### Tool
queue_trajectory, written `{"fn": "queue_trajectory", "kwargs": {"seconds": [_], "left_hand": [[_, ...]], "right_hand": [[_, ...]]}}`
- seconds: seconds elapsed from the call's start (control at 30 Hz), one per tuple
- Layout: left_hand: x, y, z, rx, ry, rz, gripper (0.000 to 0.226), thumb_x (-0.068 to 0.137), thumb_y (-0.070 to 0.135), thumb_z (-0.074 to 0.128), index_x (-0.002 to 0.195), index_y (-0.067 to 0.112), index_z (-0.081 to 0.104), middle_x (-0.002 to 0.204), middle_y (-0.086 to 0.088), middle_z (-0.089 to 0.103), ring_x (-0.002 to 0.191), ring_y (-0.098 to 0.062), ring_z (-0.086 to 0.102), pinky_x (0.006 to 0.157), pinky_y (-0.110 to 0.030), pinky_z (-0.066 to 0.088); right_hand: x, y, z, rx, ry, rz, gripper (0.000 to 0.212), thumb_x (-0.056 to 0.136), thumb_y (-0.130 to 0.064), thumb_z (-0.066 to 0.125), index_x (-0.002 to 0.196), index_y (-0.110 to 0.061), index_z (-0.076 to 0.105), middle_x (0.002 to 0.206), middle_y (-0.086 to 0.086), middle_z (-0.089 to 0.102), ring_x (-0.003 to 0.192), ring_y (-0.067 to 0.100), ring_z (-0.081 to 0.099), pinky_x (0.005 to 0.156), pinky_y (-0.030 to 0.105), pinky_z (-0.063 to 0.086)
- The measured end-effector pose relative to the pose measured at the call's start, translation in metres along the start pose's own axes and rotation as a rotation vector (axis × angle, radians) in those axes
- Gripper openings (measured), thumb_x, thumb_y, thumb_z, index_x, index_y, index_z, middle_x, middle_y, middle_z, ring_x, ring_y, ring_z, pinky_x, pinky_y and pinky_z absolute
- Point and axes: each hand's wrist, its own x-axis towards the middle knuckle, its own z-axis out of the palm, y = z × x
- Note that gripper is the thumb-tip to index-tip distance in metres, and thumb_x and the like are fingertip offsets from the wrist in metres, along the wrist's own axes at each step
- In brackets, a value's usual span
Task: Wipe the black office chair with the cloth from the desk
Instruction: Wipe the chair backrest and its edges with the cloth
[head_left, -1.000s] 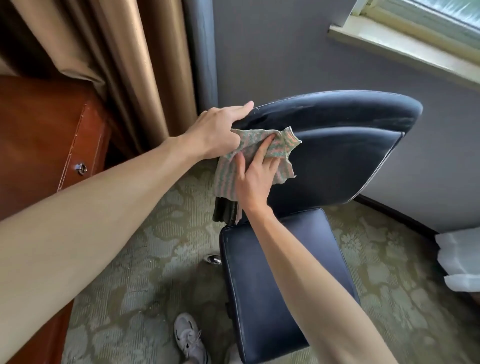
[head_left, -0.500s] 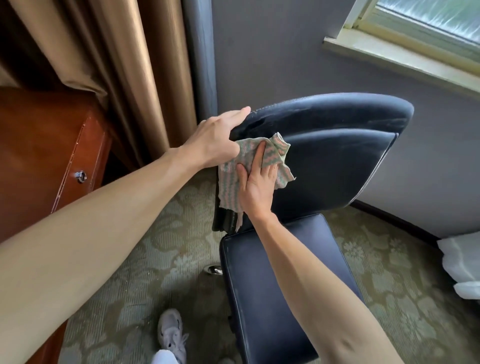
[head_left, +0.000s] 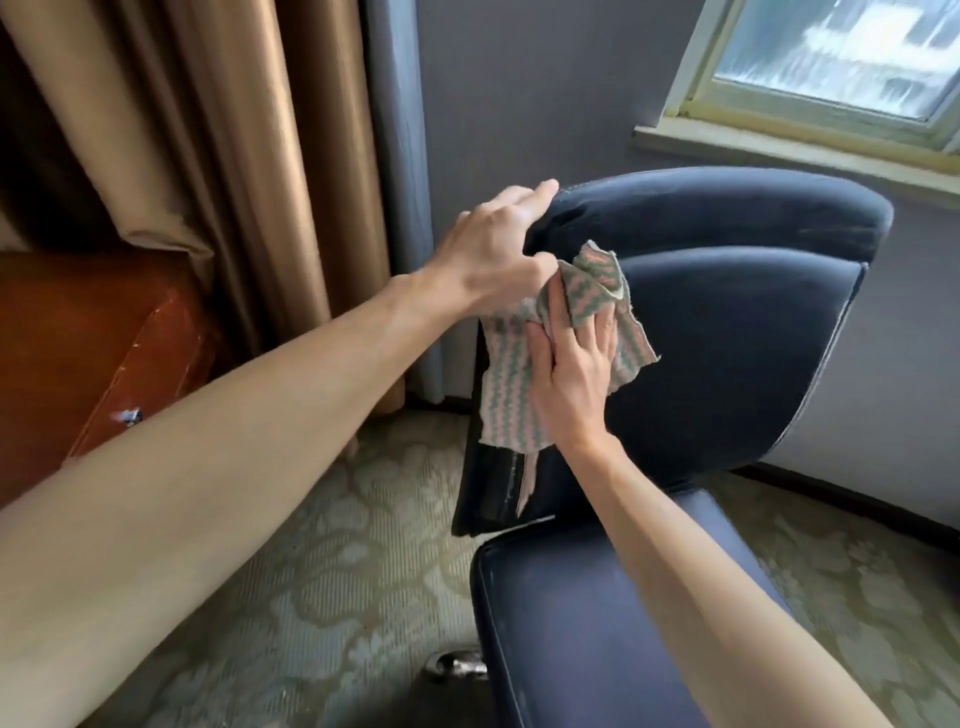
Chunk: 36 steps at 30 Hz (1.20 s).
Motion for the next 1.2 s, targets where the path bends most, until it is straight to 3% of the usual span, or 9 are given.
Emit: {"fn": "queue_trajectory", "kwargs": {"seconds": [0.2,0.37,0.5,0.6,0.73,0.9,1.03,1.07,1.2], "left_hand": [[0.004,-0.009,0.012,0.004,0.145,0.099,0.082,0.075,0.051,0.044,0.150,0.019,0.034,0.152,0.002,0.039,0.139,-0.019,0.034,0.114,-0.033,0.025],[0.011,-0.012,0.010,0.032,0.144,0.129,0.083,0.077,0.055,0.045,0.150,0.017,0.034,0.153,0.001,0.038,0.140,-0.018,0.033,0.114,-0.030,0.025],[0.005,-0.025,0.023,0.074,0.152,0.214,0.083,0.086,0.055,0.047,0.154,0.016,0.021,0.161,0.004,0.018,0.146,-0.013,0.020,0.118,-0.034,0.019],[-0.001,-0.039,0.042,-0.026,0.290,0.268,0.076,0.090,0.051,0.047,0.154,0.017,0.023,0.161,0.005,0.017,0.145,-0.010,0.020,0.117,-0.031,0.020],[0.000,-0.044,0.050,-0.151,0.359,0.266,0.074,0.089,0.055,0.046,0.152,0.018,0.030,0.159,0.005,0.022,0.144,-0.006,0.022,0.114,-0.018,0.015],[-0.002,-0.052,0.068,-0.221,0.370,0.245,0.073,0.090,0.059,0.041,0.153,0.027,0.023,0.161,0.014,0.012,0.144,0.000,0.015,0.117,-0.025,0.012],[-0.025,-0.072,0.103,-0.418,0.415,0.174,0.063,0.095,0.050,0.041,0.152,0.030,0.026,0.138,0.015,0.052,0.125,0.008,0.043,0.106,-0.009,0.025],[-0.029,-0.076,0.113,-0.419,0.426,0.150,0.059,0.095,0.047,0.041,0.151,0.029,0.031,0.137,0.014,0.054,0.125,0.005,0.045,0.103,-0.008,0.025],[-0.025,-0.071,0.131,-0.489,0.419,0.091,0.058,0.089,0.028,0.047,0.146,0.022,0.042,0.135,0.003,0.058,0.131,-0.010,0.048,0.112,-0.021,0.027]], "right_hand": [[0.000,0.008,0.013,-0.027,0.138,-0.131,0.042,0.102,-0.030,0.043,0.143,-0.022,0.046,0.153,0.005,0.038,0.146,0.033,0.016,0.118,0.044,0.015],[-0.001,0.013,0.013,-0.054,0.127,-0.175,0.043,0.101,-0.024,0.049,0.143,-0.023,0.045,0.153,0.007,0.036,0.146,0.034,0.015,0.119,0.046,0.012],[-0.001,0.018,0.018,-0.065,0.149,-0.202,0.042,0.101,-0.025,0.046,0.143,-0.023,0.047,0.155,0.008,0.033,0.146,0.033,0.014,0.119,0.044,0.009],[-0.004,0.020,0.020,-0.068,0.174,-0.220,0.041,0.101,-0.027,0.044,0.142,-0.023,0.048,0.154,0.008,0.035,0.146,0.033,0.015,0.119,0.041,0.008],[-0.020,0.025,0.017,-0.067,0.158,-0.284,0.041,0.101,-0.024,0.045,0.141,-0.019,0.049,0.151,0.008,0.040,0.145,0.033,0.023,0.118,0.042,0.018],[-0.046,0.042,0.026,-0.062,0.144,-0.316,0.041,0.101,-0.023,0.041,0.140,-0.013,0.050,0.148,0.013,0.044,0.142,0.031,0.032,0.120,0.038,0.018],[-0.076,0.067,0.030,-0.074,0.126,-0.340,0.041,0.101,-0.022,0.040,0.141,-0.011,0.048,0.147,0.014,0.044,0.141,0.031,0.034,0.119,0.043,0.022],[-0.088,0.075,0.031,-0.089,0.111,-0.364,0.042,0.101,-0.021,0.041,0.141,-0.009,0.048,0.147,0.015,0.045,0.140,0.031,0.035,0.117,0.046,0.026],[-0.110,0.104,0.030,-0.129,0.024,-0.372,0.045,0.100,-0.015,0.045,0.143,-0.004,0.044,0.148,0.017,0.042,0.141,0.035,0.033,0.113,0.053,0.031]]}}
